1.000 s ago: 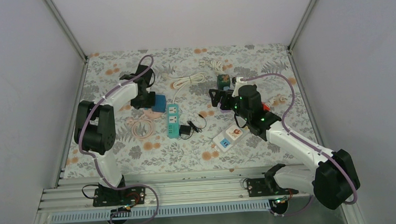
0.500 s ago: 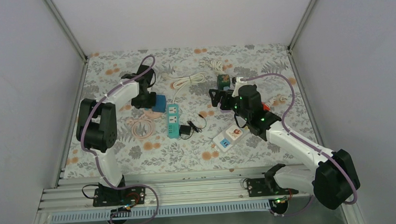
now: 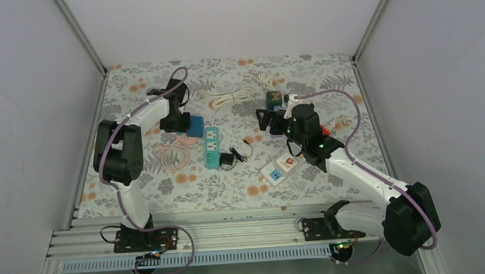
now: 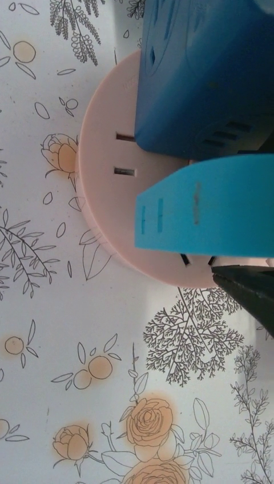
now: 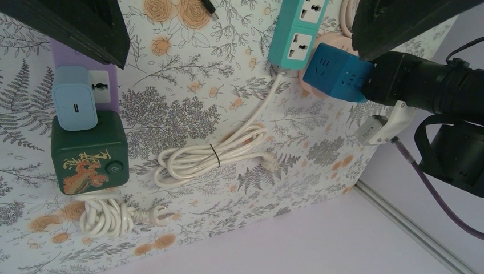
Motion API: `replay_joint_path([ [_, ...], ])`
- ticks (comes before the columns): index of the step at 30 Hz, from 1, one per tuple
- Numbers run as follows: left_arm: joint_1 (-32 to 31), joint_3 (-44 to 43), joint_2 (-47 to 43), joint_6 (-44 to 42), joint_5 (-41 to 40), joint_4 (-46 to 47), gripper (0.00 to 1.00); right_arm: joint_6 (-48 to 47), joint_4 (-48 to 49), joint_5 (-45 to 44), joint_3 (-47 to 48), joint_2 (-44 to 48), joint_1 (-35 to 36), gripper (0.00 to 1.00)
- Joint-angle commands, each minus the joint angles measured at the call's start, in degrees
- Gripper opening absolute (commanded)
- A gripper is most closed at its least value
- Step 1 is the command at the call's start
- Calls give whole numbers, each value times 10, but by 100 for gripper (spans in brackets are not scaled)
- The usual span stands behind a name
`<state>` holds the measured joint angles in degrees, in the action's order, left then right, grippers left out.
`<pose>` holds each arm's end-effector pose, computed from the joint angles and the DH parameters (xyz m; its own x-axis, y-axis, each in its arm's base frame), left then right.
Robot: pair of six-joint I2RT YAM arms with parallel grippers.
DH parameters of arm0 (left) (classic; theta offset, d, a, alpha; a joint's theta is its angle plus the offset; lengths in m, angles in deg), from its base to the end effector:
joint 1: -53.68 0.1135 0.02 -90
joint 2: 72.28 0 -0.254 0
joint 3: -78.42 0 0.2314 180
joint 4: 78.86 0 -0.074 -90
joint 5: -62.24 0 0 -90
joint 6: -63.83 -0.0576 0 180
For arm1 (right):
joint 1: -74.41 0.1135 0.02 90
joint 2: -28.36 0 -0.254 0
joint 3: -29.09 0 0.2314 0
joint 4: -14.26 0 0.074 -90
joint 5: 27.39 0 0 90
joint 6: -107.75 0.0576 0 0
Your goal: Insert the plug
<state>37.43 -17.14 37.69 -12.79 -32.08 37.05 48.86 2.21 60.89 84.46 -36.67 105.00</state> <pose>0.3440 -0.0958 0.1658 -0.9765 0.0443 -0.2110 0.0397 0.9989 0.0257 0.2274 0.1324 0.2563 -0.5230 0.2907 -0.8012 -0.2504 0.8461 0.4705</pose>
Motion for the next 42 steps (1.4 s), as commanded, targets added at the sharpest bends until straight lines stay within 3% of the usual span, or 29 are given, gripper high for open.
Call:
replay_joint_path([
  [1,4,-25,-11,10,7,-21,31,-1,15,-1,-9,-5,-5,100],
  [10,8,-44,-20,9,8,-33,36,0,15,-1,-8,-6,-5,100],
  [22,6,-42,-1,9,-2,-42,3,-1,17,-1,-9,-8,-5,100],
  [42,20,49,76,30,-50,-10,2,-2,17,-5,-10,-10,-5,100],
])
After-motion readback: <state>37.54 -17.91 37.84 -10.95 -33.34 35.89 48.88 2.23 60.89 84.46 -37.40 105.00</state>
